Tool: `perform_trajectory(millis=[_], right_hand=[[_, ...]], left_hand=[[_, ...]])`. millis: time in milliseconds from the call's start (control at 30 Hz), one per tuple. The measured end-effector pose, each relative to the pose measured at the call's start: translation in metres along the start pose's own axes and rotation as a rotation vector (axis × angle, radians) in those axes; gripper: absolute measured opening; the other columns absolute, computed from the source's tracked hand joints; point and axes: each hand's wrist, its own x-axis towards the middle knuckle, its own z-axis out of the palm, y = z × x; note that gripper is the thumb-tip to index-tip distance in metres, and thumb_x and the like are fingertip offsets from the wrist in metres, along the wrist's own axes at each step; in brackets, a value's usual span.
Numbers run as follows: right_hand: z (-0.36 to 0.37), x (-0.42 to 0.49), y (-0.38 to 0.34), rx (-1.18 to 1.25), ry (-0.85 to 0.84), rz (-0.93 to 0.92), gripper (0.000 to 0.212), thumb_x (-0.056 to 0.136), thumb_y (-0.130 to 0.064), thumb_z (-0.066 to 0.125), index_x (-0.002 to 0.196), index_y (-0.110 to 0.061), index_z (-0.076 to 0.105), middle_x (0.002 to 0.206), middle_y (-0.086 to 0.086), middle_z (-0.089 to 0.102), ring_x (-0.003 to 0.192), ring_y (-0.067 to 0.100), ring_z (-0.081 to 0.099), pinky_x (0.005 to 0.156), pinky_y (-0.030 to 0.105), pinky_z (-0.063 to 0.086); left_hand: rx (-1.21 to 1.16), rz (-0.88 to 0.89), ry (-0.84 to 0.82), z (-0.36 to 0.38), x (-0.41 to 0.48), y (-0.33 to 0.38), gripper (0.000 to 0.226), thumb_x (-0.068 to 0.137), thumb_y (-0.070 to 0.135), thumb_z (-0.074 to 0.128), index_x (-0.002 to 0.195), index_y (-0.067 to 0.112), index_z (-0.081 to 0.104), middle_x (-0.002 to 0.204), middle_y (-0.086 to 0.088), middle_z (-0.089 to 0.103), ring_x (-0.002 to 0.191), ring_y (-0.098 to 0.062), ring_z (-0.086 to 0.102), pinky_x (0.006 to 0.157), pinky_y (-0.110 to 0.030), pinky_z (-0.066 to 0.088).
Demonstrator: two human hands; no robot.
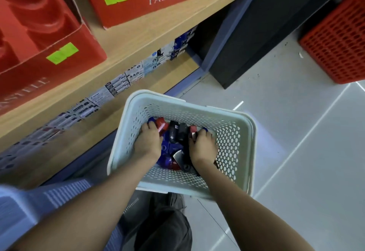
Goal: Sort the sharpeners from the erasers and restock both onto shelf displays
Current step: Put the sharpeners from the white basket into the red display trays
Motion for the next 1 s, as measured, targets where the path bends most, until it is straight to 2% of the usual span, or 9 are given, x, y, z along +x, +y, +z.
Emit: perform_trajectory(millis=[100, 233, 333, 400, 500, 633, 733, 867, 1000], right_hand=[[-0.001, -0.002, -0.002, 0.103, -0.034, 0.067, 0.029, 0.090, -0.029, 0.052, 0.112, -0.010, 0.051, 0.117, 0.010, 0.057, 0.113, 0.030, 0.051, 0.097, 0.039, 0.039], [-0.009, -0.006, 0.000, 0.368, -0.053, 0.130, 0.015, 0.086, -0.023, 0.057, 0.093, -0.010, 0.057, 0.093, 0.009, 0.065, 0.088, 0.029, 0.062, 0.075, 0.032, 0.046], [-0.030, -0.023, -0.005, 0.735, -0.081, 0.091, 0.009, 0.089, -0.014, 0.060, 0.093, -0.007, 0.058, 0.090, 0.007, 0.065, 0.086, 0.023, 0.063, 0.074, 0.029, 0.046], [-0.050, -0.039, -0.010, 0.929, -0.099, 0.031, 0.011, 0.091, -0.009, 0.060, 0.100, -0.004, 0.059, 0.092, 0.008, 0.066, 0.084, 0.017, 0.062, 0.076, 0.026, 0.045], [-0.084, -0.065, -0.017, 1.164, -0.179, -0.069, 0.022, 0.092, 0.002, 0.054, 0.114, -0.003, 0.055, 0.094, 0.009, 0.066, 0.076, 0.008, 0.065, 0.068, 0.018, 0.048], [-0.128, -0.092, -0.021, 1.107, -0.224, -0.259, 0.054, 0.092, 0.004, 0.051, 0.136, -0.025, 0.039, 0.109, 0.010, 0.059, 0.093, 0.015, 0.062, 0.067, 0.015, 0.050], [-0.164, -0.111, -0.030, 1.026, -0.281, -0.410, 0.052, 0.092, 0.005, 0.050, 0.124, -0.036, 0.046, 0.115, 0.011, 0.056, 0.094, 0.019, 0.064, 0.066, 0.018, 0.052], [-0.211, -0.137, -0.059, 0.997, -0.293, -0.620, 0.045, 0.089, 0.005, 0.056, 0.118, -0.030, 0.052, 0.110, 0.011, 0.061, 0.095, 0.028, 0.065, 0.082, 0.045, 0.056], [-0.249, -0.159, -0.101, 1.077, -0.267, -0.772, 0.034, 0.091, 0.001, 0.055, 0.114, -0.023, 0.054, 0.101, 0.010, 0.064, 0.094, 0.031, 0.065, 0.085, 0.045, 0.052]], left_hand=[[0.202, -0.009, 0.078, 0.003, 0.001, 0.009, 0.038, 0.094, 0.015, 0.055, 0.126, 0.002, 0.040, 0.125, -0.016, 0.045, 0.097, -0.029, 0.060, 0.068, -0.035, 0.049], [0.124, -0.039, 0.088, -0.001, -0.003, 0.010, 0.037, 0.090, 0.013, 0.060, 0.122, 0.005, 0.042, 0.125, -0.017, 0.046, 0.102, -0.031, 0.057, 0.073, -0.037, 0.049], [-0.378, -0.071, 0.079, -0.019, -0.017, 0.007, 0.037, 0.085, 0.017, 0.069, 0.115, 0.005, 0.051, 0.115, -0.010, 0.056, 0.098, -0.028, 0.057, 0.084, -0.036, 0.047], [-0.734, -0.060, 0.031, -0.038, -0.035, 0.005, 0.030, 0.083, 0.019, 0.070, 0.109, 0.013, 0.056, 0.101, -0.001, 0.061, 0.087, -0.018, 0.058, 0.073, -0.025, 0.043], [-0.955, 0.065, -0.034, -0.060, -0.065, -0.002, 0.027, 0.086, 0.021, 0.067, 0.105, 0.035, 0.055, 0.103, 0.004, 0.066, 0.095, -0.018, 0.063, 0.081, -0.029, 0.049], [-1.084, 0.123, -0.071, -0.096, -0.102, -0.002, 0.030, 0.088, 0.017, 0.064, 0.104, 0.041, 0.054, 0.111, 0.007, 0.063, 0.108, -0.019, 0.059, 0.100, -0.040, 0.044], [-1.141, 0.158, -0.008, -0.128, -0.128, 0.002, 0.028, 0.089, 0.014, 0.063, 0.099, 0.038, 0.053, 0.104, 0.010, 0.062, 0.101, -0.014, 0.059, 0.086, -0.028, 0.045], [-1.090, 0.249, 0.096, -0.169, -0.167, -0.005, 0.028, 0.089, 0.016, 0.062, 0.112, 0.028, 0.052, 0.100, 0.011, 0.062, 0.086, 0.000, 0.058, 0.073, -0.018, 0.044], [-1.119, 0.318, 0.198, -0.201, -0.199, -0.020, 0.028, 0.092, 0.007, 0.056, 0.112, 0.027, 0.052, 0.077, 0.005, 0.061, 0.059, 0.001, 0.055, 0.057, -0.015, 0.040]])
